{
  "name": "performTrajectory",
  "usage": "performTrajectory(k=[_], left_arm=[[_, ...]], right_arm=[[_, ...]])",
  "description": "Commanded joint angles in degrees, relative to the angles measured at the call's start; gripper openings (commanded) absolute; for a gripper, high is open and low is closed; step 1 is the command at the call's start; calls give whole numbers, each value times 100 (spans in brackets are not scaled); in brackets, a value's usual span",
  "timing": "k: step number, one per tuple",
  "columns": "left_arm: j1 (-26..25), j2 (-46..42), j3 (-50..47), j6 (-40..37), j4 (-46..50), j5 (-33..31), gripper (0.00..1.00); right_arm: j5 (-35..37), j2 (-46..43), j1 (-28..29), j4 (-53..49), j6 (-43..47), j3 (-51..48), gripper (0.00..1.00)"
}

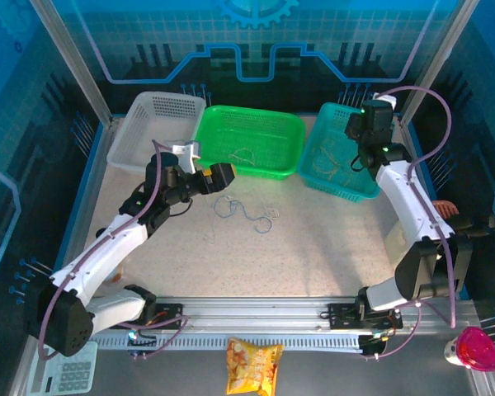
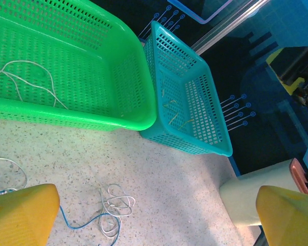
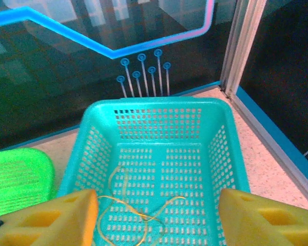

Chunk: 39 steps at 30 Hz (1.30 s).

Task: Untangle the cables

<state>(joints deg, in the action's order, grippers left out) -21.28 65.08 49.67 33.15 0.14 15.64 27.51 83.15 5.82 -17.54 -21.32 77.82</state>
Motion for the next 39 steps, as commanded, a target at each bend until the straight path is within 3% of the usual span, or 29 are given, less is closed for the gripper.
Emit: performTrajectory(k=[1,9,19,29,33,39], left_arm=[[-43,-116,30,91,112,-145,99],[-39,-136,-60,240,480,-514,99],[-38,-252,-570,848,1148,-1290,99],[-34,-180,-872,1172,1764,-1518,99],[-34,-198,-1192,1658,1883,-1390,96],[-184,-875,-2006,3149,1907,-1327,84]], right_arm=[[-558,-449,-46,58,-365,-67,64],[-1711,-1050,400,392,-790,-692,64],[-1849,-1289,2309,953,-943,-1905,64],[-1815,-354,4090,1136,-1111,-2363,64],[-1844,-110,4346,1351,-1321,-2540,64],[-1621,-171,4363,1373,-1388,-2711,64]])
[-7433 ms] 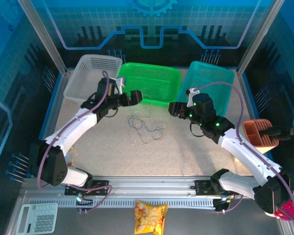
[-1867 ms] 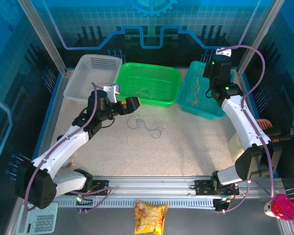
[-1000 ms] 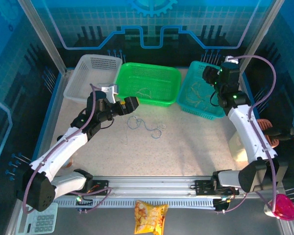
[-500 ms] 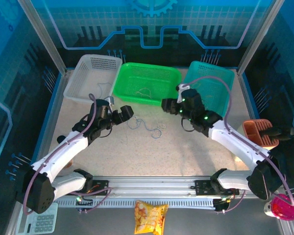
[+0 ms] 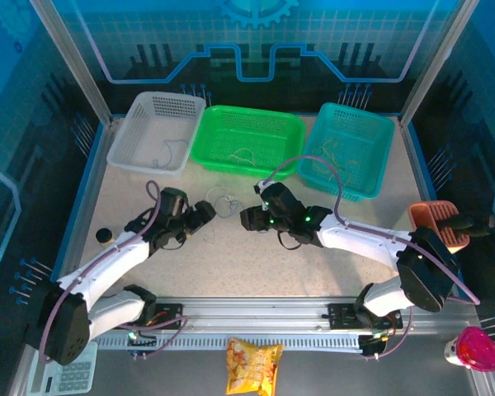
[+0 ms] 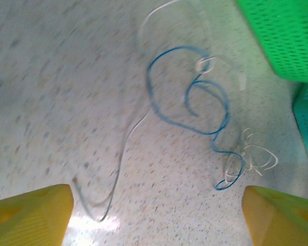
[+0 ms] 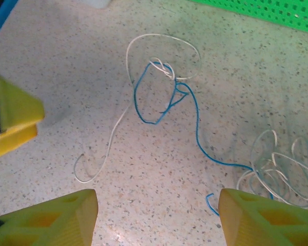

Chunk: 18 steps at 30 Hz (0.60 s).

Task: Untangle the cables

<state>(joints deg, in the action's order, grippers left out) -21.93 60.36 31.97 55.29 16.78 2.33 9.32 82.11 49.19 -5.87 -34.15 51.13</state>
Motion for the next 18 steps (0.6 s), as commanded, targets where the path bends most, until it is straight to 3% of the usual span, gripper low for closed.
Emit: performTrajectory(k=[1,6,9,18], left_arm=[[-164,-591,-313,1189,422,-161,82],[-320,-1332,-532,2368,1091,-817,70],[-338,-1303,-479,2757,1249,-931,53],[-490,-53,35,2672,1048,-1024,55]], right_arm=[[228,-100,19,181,-70,-42,64],[307,-276,-36,62,50,-42,64],[305,-346,-89,51,91,-42,64],[281,-467,-174,118,93,-241,64]])
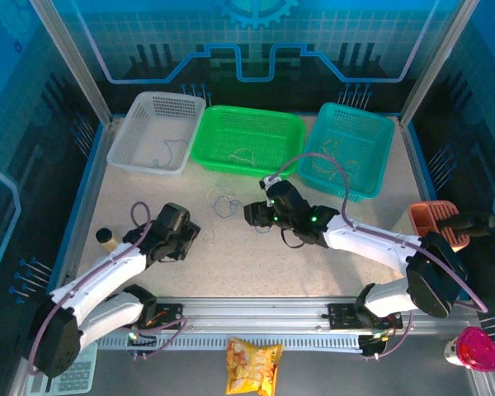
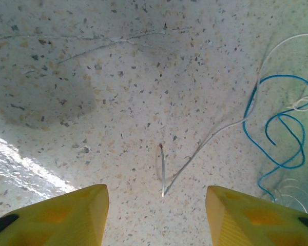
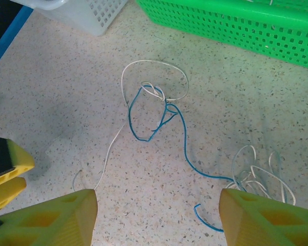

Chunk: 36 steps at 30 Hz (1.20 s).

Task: Untangle the cables

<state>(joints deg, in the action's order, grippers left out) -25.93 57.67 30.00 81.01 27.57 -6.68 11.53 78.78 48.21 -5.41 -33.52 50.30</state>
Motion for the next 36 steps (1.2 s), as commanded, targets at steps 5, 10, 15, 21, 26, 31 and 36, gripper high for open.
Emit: performTrajectory(k=[5,10,15,21,26,31,36], left_arm=[[-398,860,450,90,-138,-317,55],[-618,1375,647,153,-223,-422,54],[-728,1712,786,195,-300,-454,52],[-836,1978,898,273,-322,-493,46],[-908,2170,867,395,-409,-462,42],[-953,2335,841,441,-469,-453,39],[-953,2415,768,449,-499,-523,28]], right_arm=[[51,-283,-130,80,21,-262,64],[52,-412,-198,50,38,-318,65],[56,-497,-247,49,40,-363,65],[104,-633,-264,22,21,-466,65],[165,-746,-279,7,4,-547,65],[224,-855,-300,-38,3,-577,65],[290,-964,-312,-118,12,-591,65]])
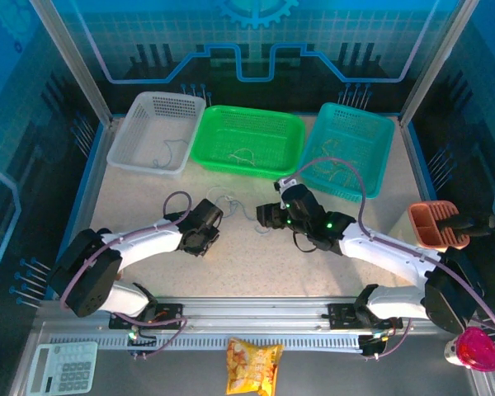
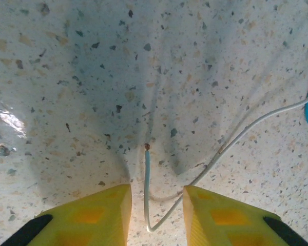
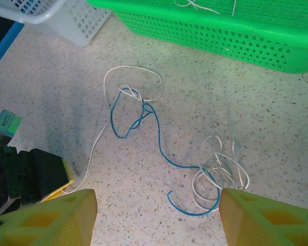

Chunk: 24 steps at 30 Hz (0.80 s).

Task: Untangle the cables

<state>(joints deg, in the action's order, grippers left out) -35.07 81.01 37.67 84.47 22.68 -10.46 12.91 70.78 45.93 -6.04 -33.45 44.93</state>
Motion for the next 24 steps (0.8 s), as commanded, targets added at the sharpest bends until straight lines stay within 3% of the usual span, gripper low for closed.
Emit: performTrajectory(k=[1,8,17,24], left_arm=[[-44,83,-34,143,-24,-156,25],[-40,-92,-334,-92,-540,-224,0],[-80,-1449,595,-2632,-201,-401,0],[-79,-1983,1694,-4382,-363,471,0]], right_arm=[[175,-200,-86,-63,5,-62,65],[247,-413,-98,-168,21,-29,65],[285,-618,-193,-266,32,38,65],[83,-593,-304,-248,66,315,65]])
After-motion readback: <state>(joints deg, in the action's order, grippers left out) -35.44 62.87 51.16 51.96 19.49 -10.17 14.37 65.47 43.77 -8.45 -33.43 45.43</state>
